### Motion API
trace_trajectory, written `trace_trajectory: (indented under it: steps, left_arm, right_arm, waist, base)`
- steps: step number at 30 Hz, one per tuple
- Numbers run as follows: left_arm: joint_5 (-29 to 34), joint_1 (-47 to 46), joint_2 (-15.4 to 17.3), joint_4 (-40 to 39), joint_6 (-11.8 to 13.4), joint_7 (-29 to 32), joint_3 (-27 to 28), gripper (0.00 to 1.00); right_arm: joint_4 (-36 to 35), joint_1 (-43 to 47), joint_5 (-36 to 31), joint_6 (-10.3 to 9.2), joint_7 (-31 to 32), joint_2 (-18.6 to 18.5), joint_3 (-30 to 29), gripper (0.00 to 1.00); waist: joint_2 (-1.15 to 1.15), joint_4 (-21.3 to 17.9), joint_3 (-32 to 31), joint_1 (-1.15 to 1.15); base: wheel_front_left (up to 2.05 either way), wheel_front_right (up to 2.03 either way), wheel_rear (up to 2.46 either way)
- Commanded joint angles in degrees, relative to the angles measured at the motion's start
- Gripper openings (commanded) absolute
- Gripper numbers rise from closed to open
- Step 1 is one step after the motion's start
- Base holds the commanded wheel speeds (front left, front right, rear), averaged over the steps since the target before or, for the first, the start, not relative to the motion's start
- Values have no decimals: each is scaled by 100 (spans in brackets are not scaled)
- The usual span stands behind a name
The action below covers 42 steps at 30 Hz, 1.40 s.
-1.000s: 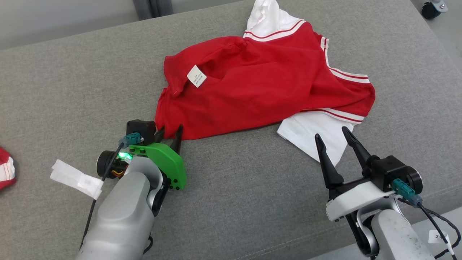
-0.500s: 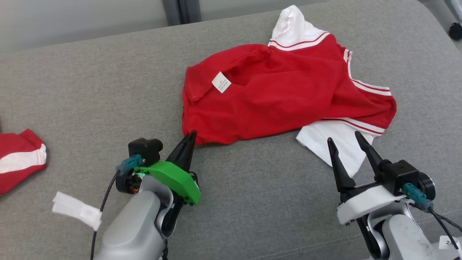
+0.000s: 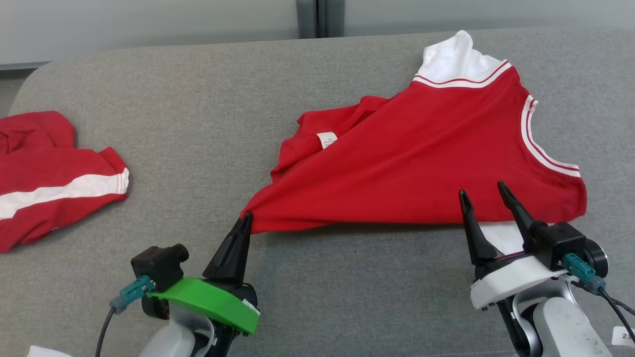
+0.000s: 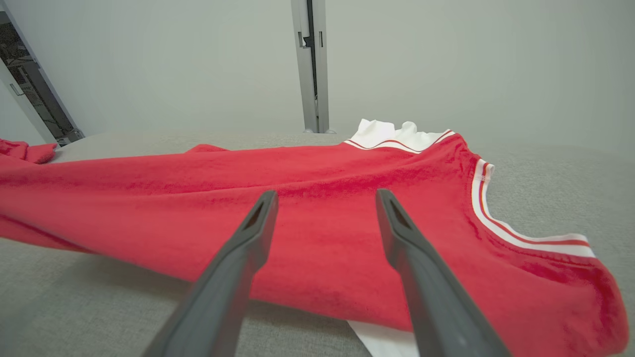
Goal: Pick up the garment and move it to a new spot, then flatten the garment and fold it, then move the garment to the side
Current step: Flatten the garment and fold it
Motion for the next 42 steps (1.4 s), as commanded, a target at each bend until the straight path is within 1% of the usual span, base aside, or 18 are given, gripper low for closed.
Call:
trace_trajectory:
  steps: [1, 6, 8, 10, 11, 12, 16, 21, 25, 30, 35, 38, 42]
  left_arm:
    - [-71, 150, 97, -207, 100, 57, 41, 0]
    - [-149, 549, 307, -1123, 411, 349, 81, 0]
    - [-209, 671, 345, -1466, 516, 389, 138, 0]
    - [-84, 587, 448, -1596, 572, 434, 144, 0]
    - [-48, 484, 448, -1596, 570, 464, 112, 0]
    - [-59, 317, 393, -1529, 495, 475, 99, 0]
    - [60, -441, 202, -851, 322, 488, 39, 0]
    - [127, -1532, -133, 443, 110, 534, -13, 0]
    - [207, -2153, -285, 1456, -36, 438, -42, 0]
    - [372, -2598, -326, 2482, 37, 172, -1, 0]
    - [519, -2796, -352, 3313, 130, 60, -75, 0]
    - [600, -2889, -380, 3513, 119, -121, -19, 0]
    - [826, -3040, -360, 3517, 219, -241, 141, 0]
  right_arm:
    - [-15, 22, -23, -7, 9, 6, 7, 100]
    - [-12, -9, 3, -7, -22, 2, 23, 100]
    - [-13, 26, 2, -7, -39, 9, -10, 100]
    - [-24, 63, -13, -7, -40, 21, -64, 100]
    - [-32, 62, -17, -7, -41, 25, -82, 100]
    - [-44, 45, -17, -7, -43, 29, -91, 100]
    - [-95, -89, -33, -7, -23, 16, -66, 100]
    - [-164, -259, -57, -7, 3, -5, 66, 100]
    - [-182, -408, -57, -7, -1, -7, 208, 100]
    - [-134, -499, -50, -7, -36, 13, 297, 100]
    - [-68, -503, -57, -7, -51, 12, 289, 100]
    - [-53, -499, -65, -7, -38, 0, 307, 100]
    - [-82, -571, -56, -7, -6, -21, 395, 100]
  waist:
    - [0, 90, -26, 0]
    - [0, 68, -9, 0]
    - [0, 36, 0, 0]
    - [0, 9, 20, 0]
    - [0, -5, 41, 0]
    - [0, -24, 72, 0]
    - [0, -117, 204, 0]
    - [0, -320, 416, 0]
    - [0, -517, 565, 0]
    - [0, -635, 676, 0]
    - [0, -589, 679, 0]
    - [0, -499, 639, 0]
    - [0, -428, 590, 0]
  base:
    - [0, 0, 0]
    - [0, 0, 0]
    - [0, 0, 0]
    - [0, 0, 0]
    - [0, 0, 0]
    - [0, 0, 0]
    - [0, 0, 0]
    - [0, 0, 0]
    - [0, 0, 0]
    - [0, 0, 0]
    - [0, 0, 0]
    - [0, 0, 0]
    - [0, 0, 0]
